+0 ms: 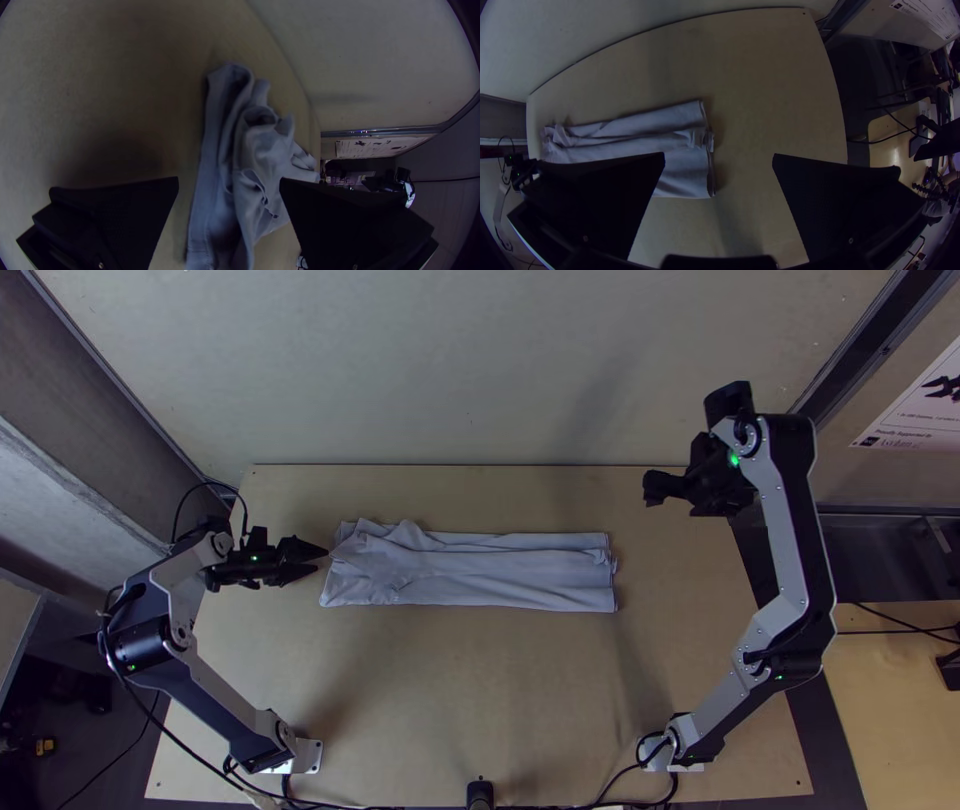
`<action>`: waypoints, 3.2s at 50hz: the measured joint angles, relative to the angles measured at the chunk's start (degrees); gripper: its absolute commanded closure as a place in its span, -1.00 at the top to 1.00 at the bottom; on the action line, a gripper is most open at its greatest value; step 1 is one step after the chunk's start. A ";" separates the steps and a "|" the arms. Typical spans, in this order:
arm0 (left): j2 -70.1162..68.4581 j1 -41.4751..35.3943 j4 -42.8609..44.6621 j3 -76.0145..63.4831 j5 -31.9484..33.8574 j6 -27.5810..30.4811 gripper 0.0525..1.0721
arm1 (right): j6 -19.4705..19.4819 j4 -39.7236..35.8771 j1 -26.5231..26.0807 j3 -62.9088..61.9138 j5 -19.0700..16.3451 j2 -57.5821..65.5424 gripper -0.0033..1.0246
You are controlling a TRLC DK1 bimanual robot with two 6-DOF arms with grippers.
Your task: Fold the t-shirt
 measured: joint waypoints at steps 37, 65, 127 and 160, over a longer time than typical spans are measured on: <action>4.37 -12.87 -0.17 2.91 1.22 -1.92 0.90 | 0.42 0.00 0.42 -0.90 -0.02 -0.52 0.93; -2.49 -30.49 18.60 -1.68 -26.05 -16.35 -0.95 | 0.42 0.02 -0.02 -0.92 -0.02 -1.14 0.93; -8.02 -1.38 3.82 10.40 -57.27 24.79 -0.95 | 0.42 3.93 -0.72 -0.96 -0.02 -2.36 0.93; -17.35 -27.87 -12.79 16.96 -72.48 19.12 -0.95 | -0.07 3.98 -2.78 -0.96 -0.02 -2.36 0.93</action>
